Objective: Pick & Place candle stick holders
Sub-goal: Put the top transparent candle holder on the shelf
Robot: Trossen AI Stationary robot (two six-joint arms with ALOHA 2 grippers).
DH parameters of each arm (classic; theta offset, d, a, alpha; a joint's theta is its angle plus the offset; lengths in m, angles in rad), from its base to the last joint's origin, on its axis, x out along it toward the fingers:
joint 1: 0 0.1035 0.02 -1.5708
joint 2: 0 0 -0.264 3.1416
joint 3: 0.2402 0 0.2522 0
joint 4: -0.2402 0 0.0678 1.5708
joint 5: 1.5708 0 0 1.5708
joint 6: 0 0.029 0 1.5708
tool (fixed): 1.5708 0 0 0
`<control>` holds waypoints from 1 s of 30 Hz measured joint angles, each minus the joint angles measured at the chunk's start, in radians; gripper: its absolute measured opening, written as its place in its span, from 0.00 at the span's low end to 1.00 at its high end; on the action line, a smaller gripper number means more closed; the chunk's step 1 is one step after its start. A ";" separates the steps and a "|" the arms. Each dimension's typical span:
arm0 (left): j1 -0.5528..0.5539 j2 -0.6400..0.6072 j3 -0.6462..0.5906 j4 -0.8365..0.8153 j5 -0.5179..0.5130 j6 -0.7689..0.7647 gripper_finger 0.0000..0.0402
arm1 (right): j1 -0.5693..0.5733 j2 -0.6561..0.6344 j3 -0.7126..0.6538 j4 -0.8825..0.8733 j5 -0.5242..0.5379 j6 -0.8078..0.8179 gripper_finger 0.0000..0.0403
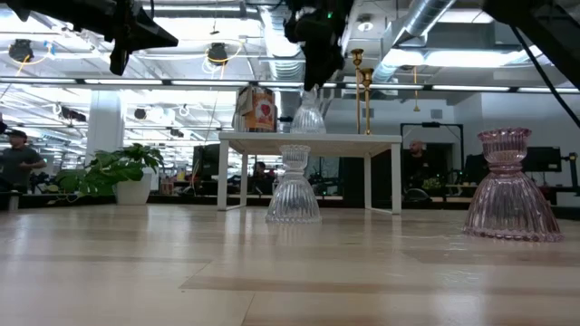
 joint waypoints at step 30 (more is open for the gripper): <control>0.000 0.000 0.000 0.000 0.000 0.000 0.01 | -0.030 0.003 -0.002 0.081 -0.021 -0.025 0.43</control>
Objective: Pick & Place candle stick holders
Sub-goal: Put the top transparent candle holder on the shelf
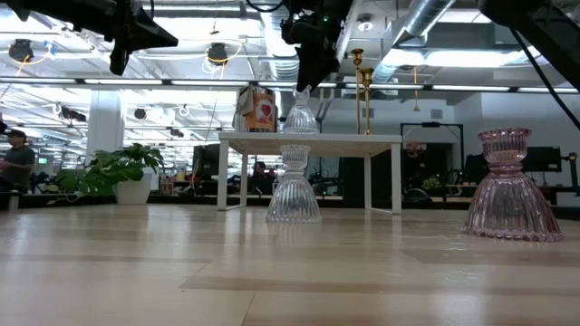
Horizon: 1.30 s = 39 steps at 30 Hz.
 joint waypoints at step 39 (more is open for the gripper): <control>0.000 0.000 0.000 0.005 0.000 -0.008 0.01 | 0.010 -0.023 0.024 0.012 0.087 -0.024 0.67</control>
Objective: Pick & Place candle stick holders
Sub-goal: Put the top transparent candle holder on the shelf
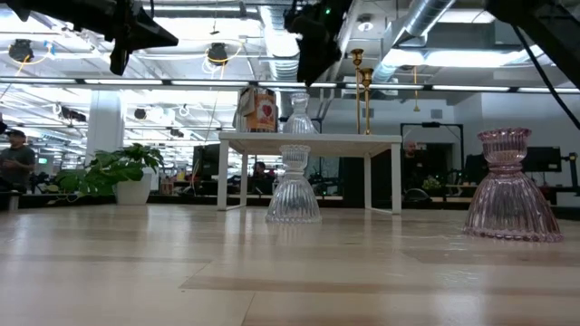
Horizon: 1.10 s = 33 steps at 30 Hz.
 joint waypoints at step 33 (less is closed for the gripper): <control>0.000 0.000 0.000 0.002 0.016 -0.003 0.01 | 0.092 0.087 -0.024 -0.041 0.029 -0.029 0.00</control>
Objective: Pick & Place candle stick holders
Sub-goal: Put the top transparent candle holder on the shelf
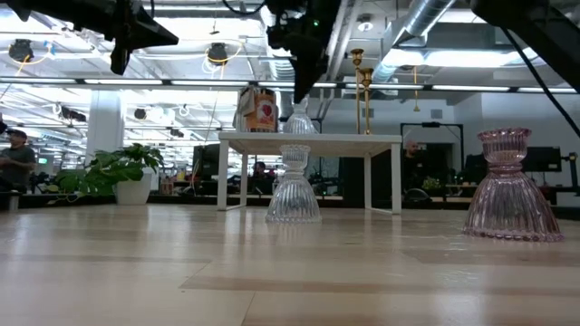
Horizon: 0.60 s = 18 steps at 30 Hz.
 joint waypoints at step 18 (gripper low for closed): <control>0.000 0.000 0.000 0.000 -0.002 0.003 0.01 | -0.075 0.000 -0.001 0.115 0.024 -0.001 0.00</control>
